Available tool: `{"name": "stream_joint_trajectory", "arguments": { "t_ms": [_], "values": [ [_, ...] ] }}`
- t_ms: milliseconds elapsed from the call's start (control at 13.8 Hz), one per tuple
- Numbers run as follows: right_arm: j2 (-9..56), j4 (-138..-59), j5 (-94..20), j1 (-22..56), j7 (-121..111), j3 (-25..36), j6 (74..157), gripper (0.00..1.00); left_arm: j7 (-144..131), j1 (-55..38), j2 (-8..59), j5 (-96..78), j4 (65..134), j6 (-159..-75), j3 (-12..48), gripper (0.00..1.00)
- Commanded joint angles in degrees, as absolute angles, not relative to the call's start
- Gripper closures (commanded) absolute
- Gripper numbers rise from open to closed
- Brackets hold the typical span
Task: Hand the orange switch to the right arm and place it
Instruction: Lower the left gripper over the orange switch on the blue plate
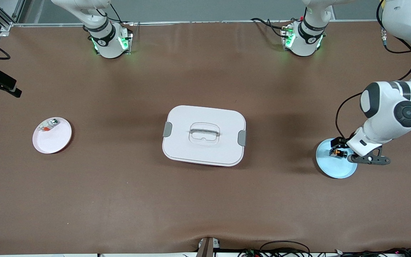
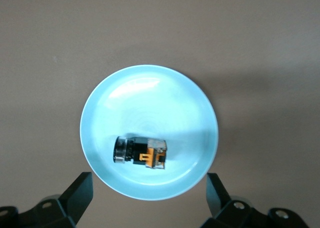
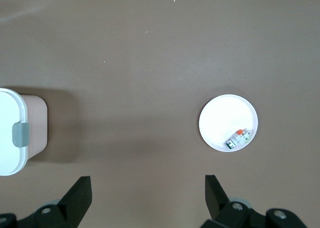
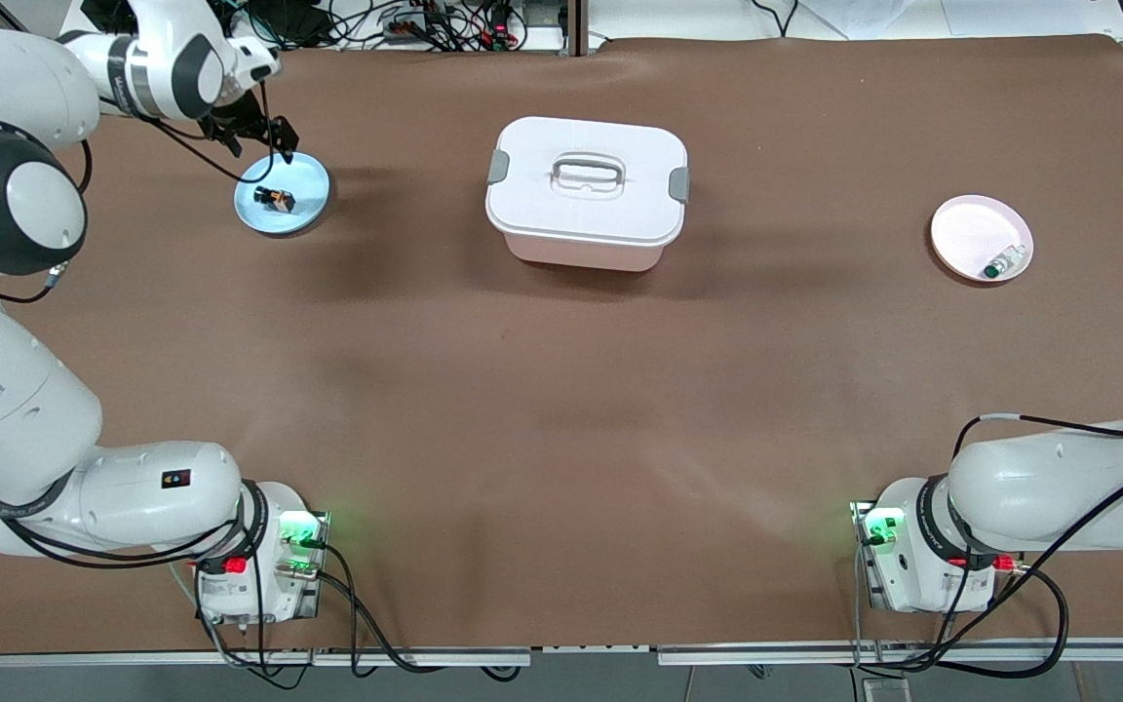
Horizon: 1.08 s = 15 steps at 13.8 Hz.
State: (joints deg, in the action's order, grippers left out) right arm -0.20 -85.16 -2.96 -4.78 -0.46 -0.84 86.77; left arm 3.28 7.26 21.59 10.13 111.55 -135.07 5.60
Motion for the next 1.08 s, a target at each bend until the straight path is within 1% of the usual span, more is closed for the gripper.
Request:
{"name": "stream_joint_trajectory", "arguments": {
  "t_ms": [0,145,217,506,1012],
  "values": [
    [-0.1,-84.0,-1.7,-5.2,-1.2,-1.2,84.5,0.0,4.0,8.6,23.3,13.3,112.2,-138.6,5.8,0.0],
    [-0.2,-83.4,-1.4,-5.3,-3.8,-1.0,82.2,0.0,4.0,8.7,25.1,13.3,112.3,-141.2,5.8,0.0],
    [-0.2,-82.4,-1.4,-5.3,-4.3,-0.7,82.0,0.0,3.9,8.7,25.9,13.3,112.3,-141.9,5.8,0.0],
    [-0.3,-82.3,-1.8,-5.6,-3.8,-0.4,82.0,0.0,3.4,8.7,28.4,13.3,113.4,-146.6,5.8,0.0],
    [-0.4,-82.3,-4.5,-5.1,-1.3,-0.9,82.8,0.0,4.0,9.9,29.3,16.7,114.4,-147.5,5.8,0.0]
  ]
}}
